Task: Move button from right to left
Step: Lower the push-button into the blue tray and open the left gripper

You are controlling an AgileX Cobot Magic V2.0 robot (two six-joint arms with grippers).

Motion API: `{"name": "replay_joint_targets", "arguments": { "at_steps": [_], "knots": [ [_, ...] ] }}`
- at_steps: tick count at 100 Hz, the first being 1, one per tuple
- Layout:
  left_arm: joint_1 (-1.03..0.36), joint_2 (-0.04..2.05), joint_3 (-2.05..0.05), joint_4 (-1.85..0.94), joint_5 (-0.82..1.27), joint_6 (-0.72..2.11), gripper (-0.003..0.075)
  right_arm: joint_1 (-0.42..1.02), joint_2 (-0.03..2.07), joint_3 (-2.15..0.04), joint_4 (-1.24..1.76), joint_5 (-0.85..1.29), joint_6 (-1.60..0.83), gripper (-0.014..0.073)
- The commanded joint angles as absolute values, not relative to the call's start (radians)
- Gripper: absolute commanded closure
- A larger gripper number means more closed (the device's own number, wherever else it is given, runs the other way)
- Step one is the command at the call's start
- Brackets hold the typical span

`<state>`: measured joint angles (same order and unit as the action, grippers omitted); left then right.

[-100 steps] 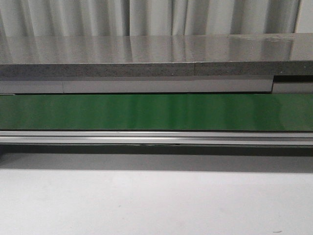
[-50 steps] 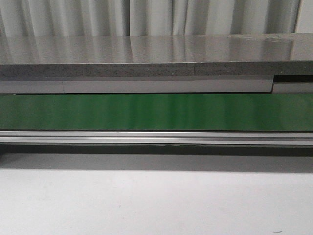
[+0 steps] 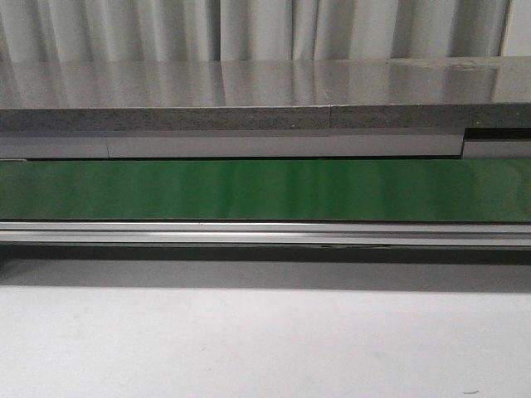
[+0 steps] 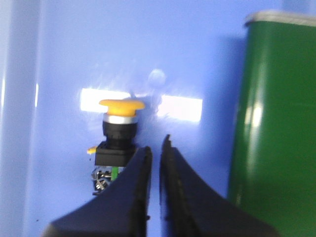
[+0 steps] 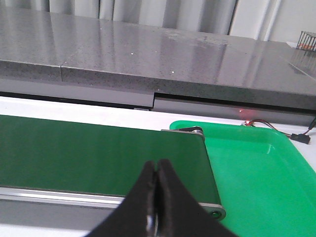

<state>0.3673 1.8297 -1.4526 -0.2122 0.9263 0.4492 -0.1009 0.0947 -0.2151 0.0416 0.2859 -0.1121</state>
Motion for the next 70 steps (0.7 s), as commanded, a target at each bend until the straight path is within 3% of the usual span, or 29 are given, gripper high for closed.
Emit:
{"name": "replay_joint_targets", "arguments": {
  "at_steps": [1,40,70],
  "knots": [
    [0.326,1.739,-1.481,-0.253,0.886,0.441,0.0741,-0.099,0.107,-0.242,0.037,0.197,-0.112,0.066],
    [0.068,1.596,-1.474,-0.283,0.854,0.441,0.0741,-0.098,0.107,-0.242,0.037,0.197,-0.112,0.066],
    [-0.002,1.479,-1.383,-0.363,0.788,0.441,0.0741,-0.098,0.107,-0.242,0.037,0.197,-0.112,0.066]
  ]
}}
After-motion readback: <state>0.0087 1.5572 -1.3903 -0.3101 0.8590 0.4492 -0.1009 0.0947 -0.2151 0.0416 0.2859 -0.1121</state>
